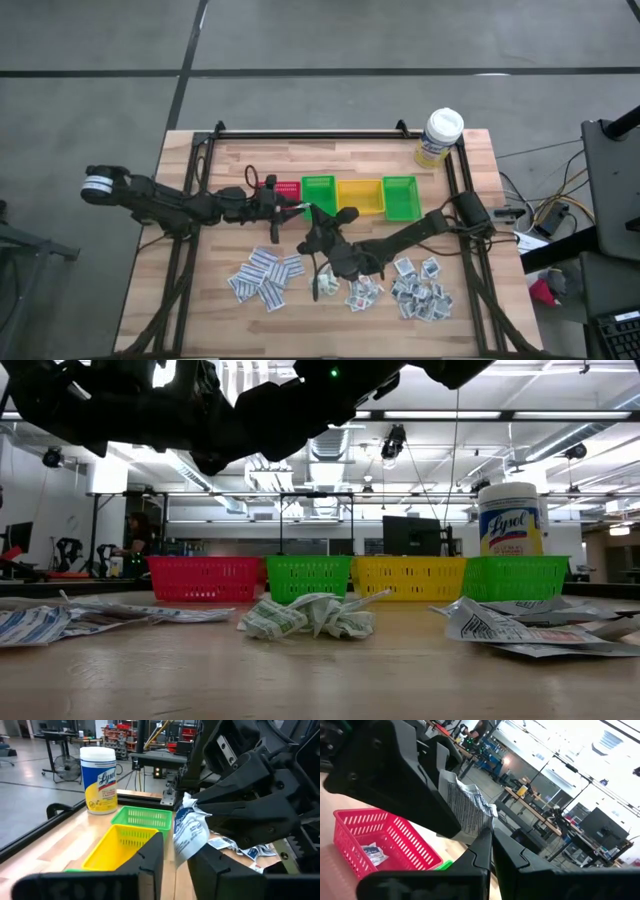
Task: Pick & Place First Aid Supplies
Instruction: Put the alcohol pad into the red basket
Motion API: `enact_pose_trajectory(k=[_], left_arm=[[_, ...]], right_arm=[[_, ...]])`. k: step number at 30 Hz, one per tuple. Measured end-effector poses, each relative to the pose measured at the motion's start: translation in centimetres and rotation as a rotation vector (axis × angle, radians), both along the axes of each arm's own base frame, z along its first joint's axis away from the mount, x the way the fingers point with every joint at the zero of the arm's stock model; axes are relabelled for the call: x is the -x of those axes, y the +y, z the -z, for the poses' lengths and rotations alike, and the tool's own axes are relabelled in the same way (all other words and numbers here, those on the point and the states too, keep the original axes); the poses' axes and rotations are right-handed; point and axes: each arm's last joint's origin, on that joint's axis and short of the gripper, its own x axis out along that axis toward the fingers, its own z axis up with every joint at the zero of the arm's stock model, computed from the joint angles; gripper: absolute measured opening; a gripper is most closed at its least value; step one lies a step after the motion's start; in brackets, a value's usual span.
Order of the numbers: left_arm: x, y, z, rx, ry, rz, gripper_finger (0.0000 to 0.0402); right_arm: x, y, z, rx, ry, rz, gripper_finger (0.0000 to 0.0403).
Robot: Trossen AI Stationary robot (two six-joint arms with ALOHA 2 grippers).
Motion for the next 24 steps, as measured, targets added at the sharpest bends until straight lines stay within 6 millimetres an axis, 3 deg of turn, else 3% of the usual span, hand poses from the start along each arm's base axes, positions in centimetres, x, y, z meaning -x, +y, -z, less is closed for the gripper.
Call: enact_pose_trajectory(k=[6,24], left_arm=[[0.01,-0.01,0.05,-0.004,0.003,0.002,0.0006],[0.06,-0.01,0.26,0.024,0.014,-0.001,0.0]], right_arm=[[0.01,0.04,0.0,0.0,-0.001,-0.001,0.0008],[0.05,0.13,0.04,0.029,0.053,-0.007,0.0011]])
